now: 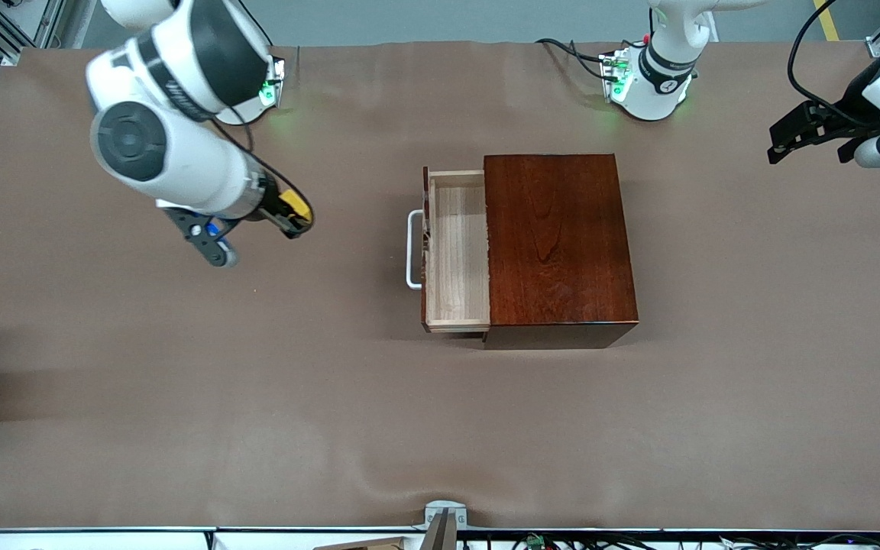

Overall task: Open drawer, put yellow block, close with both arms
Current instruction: 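Carry the yellow cube with the right gripper toward the open drawer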

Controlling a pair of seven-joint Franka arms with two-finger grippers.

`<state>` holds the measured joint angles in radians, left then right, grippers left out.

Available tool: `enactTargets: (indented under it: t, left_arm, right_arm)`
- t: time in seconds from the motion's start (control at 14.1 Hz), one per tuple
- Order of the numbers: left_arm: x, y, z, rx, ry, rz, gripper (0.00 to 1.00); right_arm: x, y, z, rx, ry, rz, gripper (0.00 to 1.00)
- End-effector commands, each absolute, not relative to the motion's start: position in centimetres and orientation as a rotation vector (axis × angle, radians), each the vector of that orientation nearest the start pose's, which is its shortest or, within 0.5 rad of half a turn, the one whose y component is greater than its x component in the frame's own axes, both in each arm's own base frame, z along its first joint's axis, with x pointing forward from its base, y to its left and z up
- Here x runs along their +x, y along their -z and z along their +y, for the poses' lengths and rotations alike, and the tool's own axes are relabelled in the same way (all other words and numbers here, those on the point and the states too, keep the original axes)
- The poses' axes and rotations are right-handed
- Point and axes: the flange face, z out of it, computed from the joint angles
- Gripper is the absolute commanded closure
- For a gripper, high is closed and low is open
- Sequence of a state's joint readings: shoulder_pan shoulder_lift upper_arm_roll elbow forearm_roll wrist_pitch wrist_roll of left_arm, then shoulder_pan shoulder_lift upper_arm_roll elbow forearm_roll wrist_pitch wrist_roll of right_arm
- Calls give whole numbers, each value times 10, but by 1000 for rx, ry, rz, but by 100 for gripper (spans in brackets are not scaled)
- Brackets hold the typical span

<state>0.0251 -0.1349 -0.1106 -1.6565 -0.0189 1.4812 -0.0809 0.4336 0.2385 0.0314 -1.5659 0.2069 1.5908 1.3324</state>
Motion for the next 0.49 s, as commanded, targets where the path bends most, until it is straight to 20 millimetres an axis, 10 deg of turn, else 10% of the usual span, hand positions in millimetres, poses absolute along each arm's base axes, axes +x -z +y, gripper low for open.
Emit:
enactTargets:
  t: [0.0,0.42]
  left_arm:
    - [496,-652,-49,-3158,-62,33,0]
    - [499,-652,-51,-3156,-47,43,0]
  right_arm:
    - [537,-479,324,-2687,-507,1528,100]
    - [530,-447,398,-2394,-498,1871,100]
